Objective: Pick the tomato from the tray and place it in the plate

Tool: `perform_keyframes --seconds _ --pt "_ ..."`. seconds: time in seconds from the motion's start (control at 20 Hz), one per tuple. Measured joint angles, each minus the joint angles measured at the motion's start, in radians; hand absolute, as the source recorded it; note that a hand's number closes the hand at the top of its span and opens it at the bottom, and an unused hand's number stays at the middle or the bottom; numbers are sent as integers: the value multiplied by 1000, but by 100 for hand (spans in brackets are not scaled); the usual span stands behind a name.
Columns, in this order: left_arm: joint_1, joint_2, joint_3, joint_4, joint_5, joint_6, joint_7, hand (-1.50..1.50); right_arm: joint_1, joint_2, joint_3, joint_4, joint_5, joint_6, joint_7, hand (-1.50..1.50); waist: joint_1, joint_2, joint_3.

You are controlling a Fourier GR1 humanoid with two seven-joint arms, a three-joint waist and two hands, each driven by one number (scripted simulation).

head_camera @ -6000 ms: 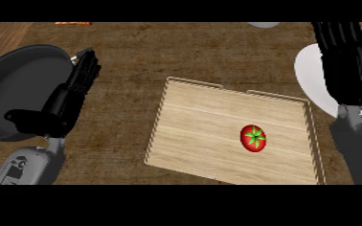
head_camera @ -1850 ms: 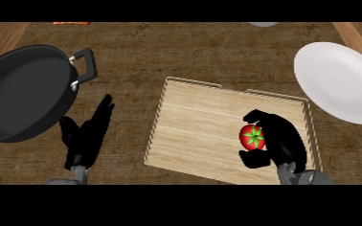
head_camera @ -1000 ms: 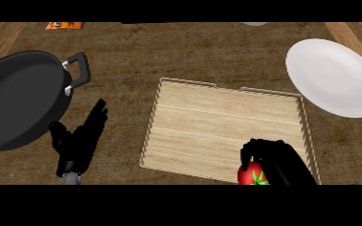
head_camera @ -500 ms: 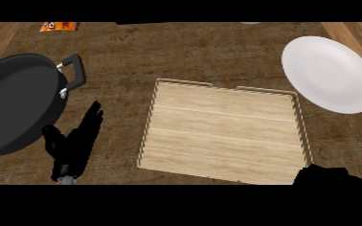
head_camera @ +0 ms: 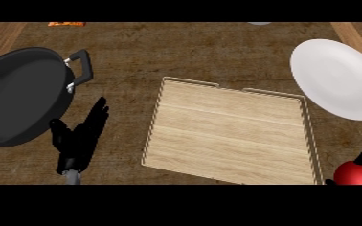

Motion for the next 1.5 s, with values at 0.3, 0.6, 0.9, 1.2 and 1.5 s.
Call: perform_keyframes --seconds 0.3,0.6,0.9,1.2,1.5 --pt "-27 -4 -1 20 -3 -16 4 0 -188 -1 -143 354 -102 85 -144 150 26 2 -1" --pt "-49 -20 -10 40 -19 -16 -10 0 -464 -5 -201 746 -88 100 -242 150 46 6 -1" --pt "-59 -26 -15 37 -23 -20 0 0 -732 -22 -221 1138 -38 130 -363 150 65 12 0" --pt "-73 -27 -20 40 -24 -37 0 0 -924 -53 -221 1431 29 139 -428 150 83 20 0" --pt "-90 -35 -33 39 -33 -41 -3 0 -994 -76 -101 1592 182 150 -363 -150 110 32 1"
